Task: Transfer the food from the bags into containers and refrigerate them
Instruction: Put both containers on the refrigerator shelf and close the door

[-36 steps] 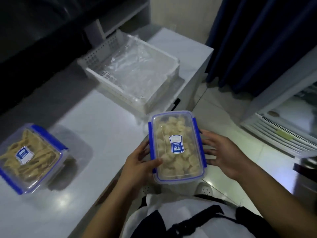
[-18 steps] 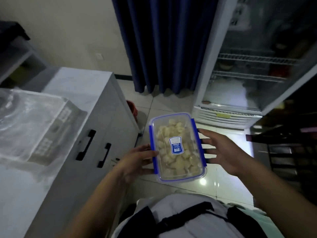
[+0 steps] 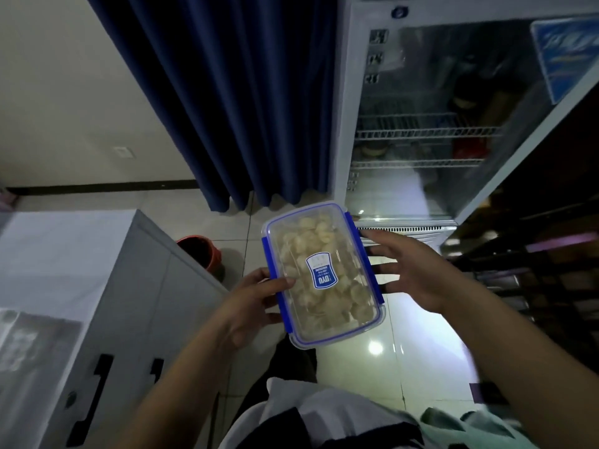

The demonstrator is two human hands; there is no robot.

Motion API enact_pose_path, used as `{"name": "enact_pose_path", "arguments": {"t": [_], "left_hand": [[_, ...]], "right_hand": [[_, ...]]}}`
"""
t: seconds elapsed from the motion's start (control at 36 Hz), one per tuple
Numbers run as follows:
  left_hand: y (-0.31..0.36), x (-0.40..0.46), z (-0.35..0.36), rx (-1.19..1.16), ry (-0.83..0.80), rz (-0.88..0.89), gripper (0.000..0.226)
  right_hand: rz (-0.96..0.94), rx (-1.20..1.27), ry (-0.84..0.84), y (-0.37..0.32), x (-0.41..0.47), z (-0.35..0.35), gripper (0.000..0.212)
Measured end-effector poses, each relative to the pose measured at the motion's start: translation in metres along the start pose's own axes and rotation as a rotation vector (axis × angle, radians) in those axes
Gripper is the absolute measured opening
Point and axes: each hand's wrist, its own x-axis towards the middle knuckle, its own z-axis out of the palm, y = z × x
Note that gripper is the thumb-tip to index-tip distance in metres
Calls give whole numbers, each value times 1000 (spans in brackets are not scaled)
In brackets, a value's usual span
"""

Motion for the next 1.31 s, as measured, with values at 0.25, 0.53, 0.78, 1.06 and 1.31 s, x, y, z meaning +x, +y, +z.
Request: {"name": "enact_pose_path", "arguments": {"t": [0.25,0.53,0.78,1.06,1.31], "left_hand": [[90,92,-30,-31,-48,52,74],[173,166,-76,-42,-46,83,73],[199,196,-100,-47,-33,64,71],[198,207,-103,-10,-66,46,70],[195,203,-101,46,-105,31,61]], "right_hand": [[18,-49,14,-90,81,21,25],[-458,-1339,585,-198,224,39,48],[-31,-2581,573,-265,299,37,65],[-4,-2766,653,-267,322,34,49],[-119,-2448,614,-207,262,36,29]]}}
